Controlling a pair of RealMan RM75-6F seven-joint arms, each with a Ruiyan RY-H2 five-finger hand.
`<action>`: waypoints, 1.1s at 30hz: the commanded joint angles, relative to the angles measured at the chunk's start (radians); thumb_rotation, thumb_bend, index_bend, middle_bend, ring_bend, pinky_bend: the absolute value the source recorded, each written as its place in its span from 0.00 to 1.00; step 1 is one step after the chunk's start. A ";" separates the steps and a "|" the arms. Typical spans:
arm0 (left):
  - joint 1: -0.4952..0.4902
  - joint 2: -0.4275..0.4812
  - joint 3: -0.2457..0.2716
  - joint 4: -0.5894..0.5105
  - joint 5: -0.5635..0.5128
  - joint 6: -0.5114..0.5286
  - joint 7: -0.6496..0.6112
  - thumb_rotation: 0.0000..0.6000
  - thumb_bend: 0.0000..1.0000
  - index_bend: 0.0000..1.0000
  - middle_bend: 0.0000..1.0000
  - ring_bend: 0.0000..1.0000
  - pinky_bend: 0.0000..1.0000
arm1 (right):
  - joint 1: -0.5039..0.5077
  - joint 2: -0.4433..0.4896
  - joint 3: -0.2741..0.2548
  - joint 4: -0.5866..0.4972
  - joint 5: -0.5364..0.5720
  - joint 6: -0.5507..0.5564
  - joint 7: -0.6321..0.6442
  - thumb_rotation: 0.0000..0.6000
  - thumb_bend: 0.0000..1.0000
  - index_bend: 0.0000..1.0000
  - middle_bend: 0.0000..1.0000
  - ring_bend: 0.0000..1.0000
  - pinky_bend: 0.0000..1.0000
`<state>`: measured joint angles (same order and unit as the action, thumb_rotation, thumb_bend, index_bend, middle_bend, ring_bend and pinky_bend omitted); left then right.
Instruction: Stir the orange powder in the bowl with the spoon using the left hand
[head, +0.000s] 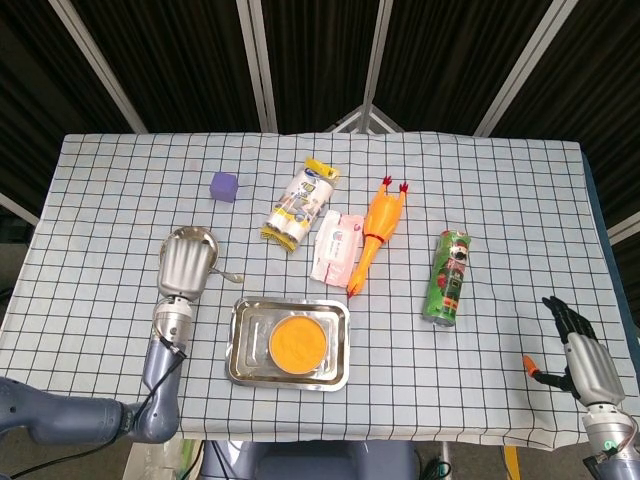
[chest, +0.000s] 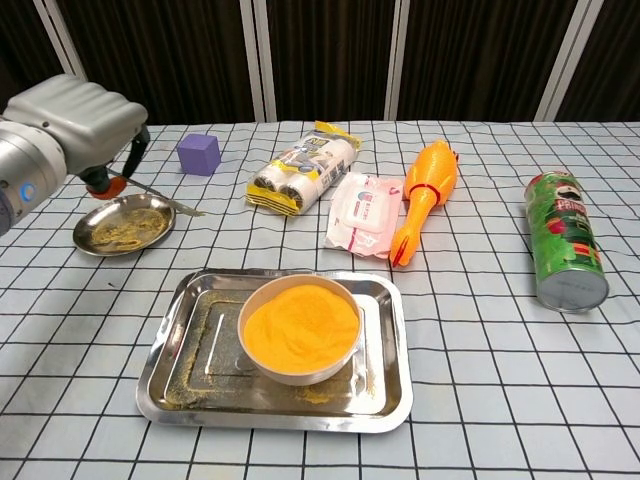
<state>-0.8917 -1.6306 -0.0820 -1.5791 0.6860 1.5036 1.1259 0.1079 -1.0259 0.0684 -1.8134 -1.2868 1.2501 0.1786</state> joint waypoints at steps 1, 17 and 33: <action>0.041 0.023 -0.002 0.115 -0.009 -0.087 -0.091 1.00 0.74 0.79 1.00 0.98 0.99 | 0.000 0.001 0.002 -0.003 0.006 -0.001 0.003 1.00 0.37 0.00 0.00 0.00 0.00; 0.086 -0.069 -0.021 0.510 0.016 -0.296 -0.263 1.00 0.56 0.74 0.97 0.95 0.99 | 0.008 0.008 0.012 -0.015 0.043 -0.031 0.022 1.00 0.37 0.00 0.00 0.00 0.00; 0.114 -0.145 -0.066 0.624 0.082 -0.310 -0.335 1.00 0.21 0.32 0.84 0.89 0.95 | 0.005 0.015 0.011 -0.029 0.048 -0.034 0.029 1.00 0.37 0.00 0.00 0.00 0.00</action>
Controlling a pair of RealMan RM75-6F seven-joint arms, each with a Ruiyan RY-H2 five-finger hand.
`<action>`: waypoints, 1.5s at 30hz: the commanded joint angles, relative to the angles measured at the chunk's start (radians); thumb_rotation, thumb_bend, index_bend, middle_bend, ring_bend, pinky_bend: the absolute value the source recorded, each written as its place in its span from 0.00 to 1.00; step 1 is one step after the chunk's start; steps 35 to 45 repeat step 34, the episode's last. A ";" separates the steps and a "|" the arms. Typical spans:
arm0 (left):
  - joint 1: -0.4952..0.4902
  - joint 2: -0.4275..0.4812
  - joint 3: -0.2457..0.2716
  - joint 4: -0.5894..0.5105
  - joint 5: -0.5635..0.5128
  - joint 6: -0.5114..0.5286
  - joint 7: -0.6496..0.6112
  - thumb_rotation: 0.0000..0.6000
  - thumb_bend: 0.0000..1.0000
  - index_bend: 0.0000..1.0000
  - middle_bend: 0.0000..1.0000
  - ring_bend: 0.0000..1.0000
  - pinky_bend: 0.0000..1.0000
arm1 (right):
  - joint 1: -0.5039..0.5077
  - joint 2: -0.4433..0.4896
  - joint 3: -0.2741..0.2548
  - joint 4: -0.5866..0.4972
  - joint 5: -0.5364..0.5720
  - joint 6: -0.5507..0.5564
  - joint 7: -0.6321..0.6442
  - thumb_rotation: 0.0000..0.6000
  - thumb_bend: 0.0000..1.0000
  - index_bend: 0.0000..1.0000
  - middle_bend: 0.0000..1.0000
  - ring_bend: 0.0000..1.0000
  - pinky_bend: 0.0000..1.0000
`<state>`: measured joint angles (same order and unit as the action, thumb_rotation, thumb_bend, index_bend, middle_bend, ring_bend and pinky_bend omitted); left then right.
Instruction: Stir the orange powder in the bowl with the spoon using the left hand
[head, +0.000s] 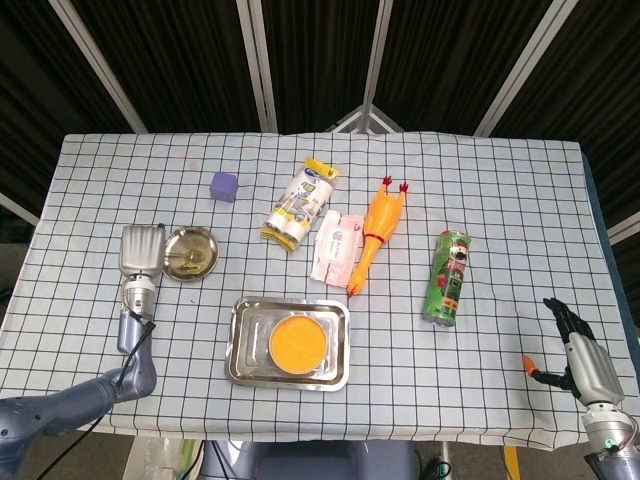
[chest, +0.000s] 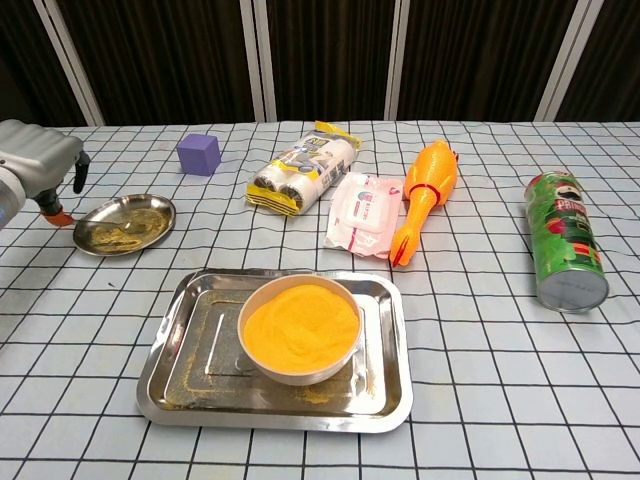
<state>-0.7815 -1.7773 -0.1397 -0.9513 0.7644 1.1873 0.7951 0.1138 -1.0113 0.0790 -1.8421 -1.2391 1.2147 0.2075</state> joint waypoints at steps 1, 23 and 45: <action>0.009 0.007 -0.015 -0.012 0.010 0.016 -0.010 1.00 0.19 0.28 0.83 0.89 0.94 | -0.001 0.000 0.001 0.000 0.001 0.001 0.001 1.00 0.37 0.00 0.00 0.00 0.00; 0.428 0.450 0.282 -0.648 0.524 0.513 -0.425 1.00 0.08 0.02 0.01 0.05 0.12 | -0.013 -0.053 -0.014 0.097 -0.114 0.120 -0.159 1.00 0.37 0.00 0.00 0.00 0.00; 0.575 0.542 0.376 -0.679 0.677 0.636 -0.495 1.00 0.07 0.00 0.00 0.01 0.05 | -0.019 -0.074 -0.024 0.114 -0.162 0.153 -0.184 1.00 0.37 0.00 0.00 0.00 0.00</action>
